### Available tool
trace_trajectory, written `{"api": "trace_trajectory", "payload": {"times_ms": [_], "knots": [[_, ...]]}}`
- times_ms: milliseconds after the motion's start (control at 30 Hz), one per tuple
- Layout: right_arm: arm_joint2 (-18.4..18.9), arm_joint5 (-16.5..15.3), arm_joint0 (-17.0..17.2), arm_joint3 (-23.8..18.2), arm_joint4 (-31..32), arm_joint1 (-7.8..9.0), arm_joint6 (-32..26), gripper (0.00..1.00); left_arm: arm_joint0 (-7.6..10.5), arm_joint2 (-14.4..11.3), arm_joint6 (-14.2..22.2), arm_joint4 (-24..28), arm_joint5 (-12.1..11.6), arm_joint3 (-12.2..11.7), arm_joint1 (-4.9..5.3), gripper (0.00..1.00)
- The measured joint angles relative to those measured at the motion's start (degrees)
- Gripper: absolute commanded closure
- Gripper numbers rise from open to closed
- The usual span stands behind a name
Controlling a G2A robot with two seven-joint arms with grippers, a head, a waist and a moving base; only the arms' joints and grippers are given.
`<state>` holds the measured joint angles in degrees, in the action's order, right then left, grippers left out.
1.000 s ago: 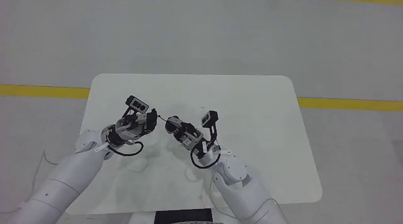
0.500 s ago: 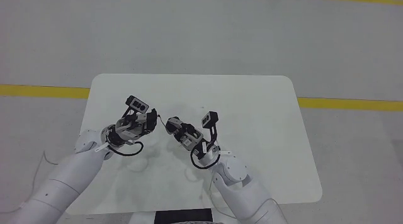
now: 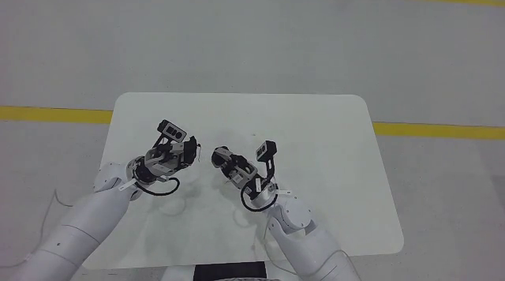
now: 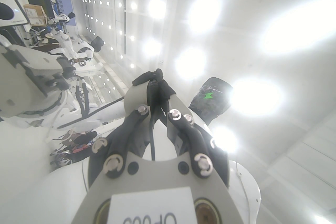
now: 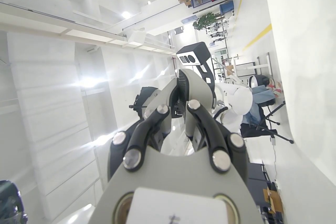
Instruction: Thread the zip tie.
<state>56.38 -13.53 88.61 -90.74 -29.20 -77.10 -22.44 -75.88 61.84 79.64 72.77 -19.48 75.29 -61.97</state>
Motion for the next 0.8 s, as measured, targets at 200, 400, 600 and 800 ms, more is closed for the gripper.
{"api": "trace_trajectory", "payload": {"times_ms": [200,400,600,800], "knots": [[2.06,-0.82,1.44,-2.42,6.23,0.71,1.75,0.0,0.0,0.0,0.0,0.0,0.0,0.0,0.0,1.0],[5.45,-0.47,4.8,-7.63,16.06,1.93,3.66,0.0,0.0,0.0,0.0,0.0,0.0,0.0,0.0,1.0],[5.89,-0.15,5.1,-8.18,17.51,2.06,3.99,0.0,0.0,0.0,0.0,0.0,0.0,0.0,0.0,1.0],[6.65,-0.6,5.44,-8.78,18.63,2.22,4.85,0.0,0.0,0.0,0.0,0.0,0.0,0.0,0.0,1.0]]}}
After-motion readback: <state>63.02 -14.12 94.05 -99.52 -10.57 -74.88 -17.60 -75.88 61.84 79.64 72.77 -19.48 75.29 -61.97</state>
